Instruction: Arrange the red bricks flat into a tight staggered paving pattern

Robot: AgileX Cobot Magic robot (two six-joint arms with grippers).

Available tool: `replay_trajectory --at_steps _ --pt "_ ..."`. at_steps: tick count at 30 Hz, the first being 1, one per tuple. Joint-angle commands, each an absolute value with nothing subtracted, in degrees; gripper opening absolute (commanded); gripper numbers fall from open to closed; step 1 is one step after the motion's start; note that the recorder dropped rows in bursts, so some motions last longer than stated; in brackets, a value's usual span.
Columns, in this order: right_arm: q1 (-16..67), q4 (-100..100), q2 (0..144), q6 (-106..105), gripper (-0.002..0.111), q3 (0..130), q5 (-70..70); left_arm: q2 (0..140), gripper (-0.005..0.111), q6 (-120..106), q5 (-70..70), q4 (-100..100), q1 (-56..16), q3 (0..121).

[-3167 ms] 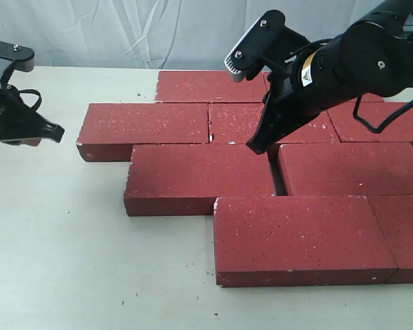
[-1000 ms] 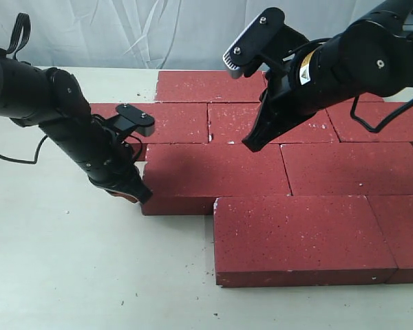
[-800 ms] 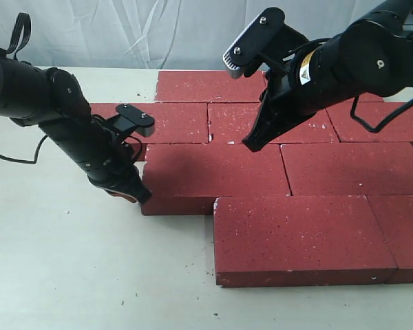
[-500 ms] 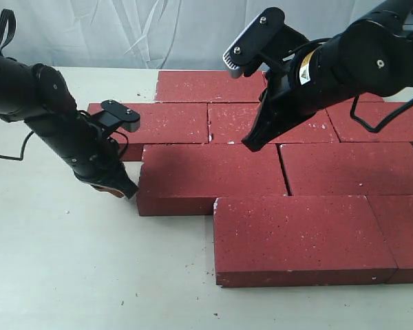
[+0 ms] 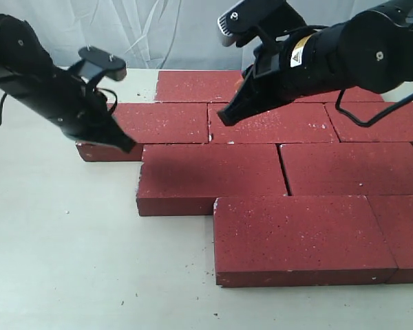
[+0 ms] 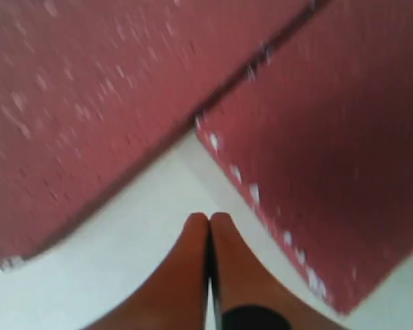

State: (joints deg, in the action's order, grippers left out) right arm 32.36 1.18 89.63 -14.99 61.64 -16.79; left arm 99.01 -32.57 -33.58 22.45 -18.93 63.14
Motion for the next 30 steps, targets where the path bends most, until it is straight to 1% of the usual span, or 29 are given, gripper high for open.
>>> replay_trajectory --at_steps 1,4,7,9,12,14,17,22,26,30 --pt "32.05 0.82 89.52 -14.88 -0.001 64.76 -15.78 96.93 0.0 -31.92 -21.15 28.52 -18.89 65.53" --pt "32.05 2.53 89.52 -14.88 -0.001 68.42 -26.13 96.5 0.0 -31.76 -25.67 21.73 -18.59 67.34" --pt "32.05 5.89 89.52 -14.67 -0.001 71.92 -38.26 95.41 0.0 -28.97 -35.71 10.84 -17.46 69.03" --pt "32.05 7.91 89.52 -14.05 -0.001 73.67 -45.22 94.37 0.0 -22.53 -41.03 3.81 -16.52 69.18" --pt "31.7 14.53 89.29 -10.57 -0.001 74.46 -52.64 92.55 0.0 -15.12 -48.68 -4.72 -15.3 69.18" --pt "30.34 17.2 88.79 -7.22 -0.001 74.46 -55.18 91.45 0.0 -12.63 -53.61 -8.92 -14.66 69.18" --pt "25.89 17.23 87.35 -5.26 -0.001 74.46 -57.2 89.39 0.0 -8.46 -58.11 -10.75 -13.47 69.18" --pt "15.99 12.06 83.9 -4.23 -0.001 73.79 -58.04 85.22 0.0 -3.53 -58.84 -11.23 -12.04 68.64" --pt "9.41 9.87 79.39 -4.13 -0.001 69.56 -54.59 81.53 0.0 -2.76 -55.02 -11.75 -12.04 66.18" --pt "4.23 9.86 73.73 -2.07 -0.001 62.76 -47.74 77.93 0.0 -1.94 -48.84 -11.75 -12.04 63.62"
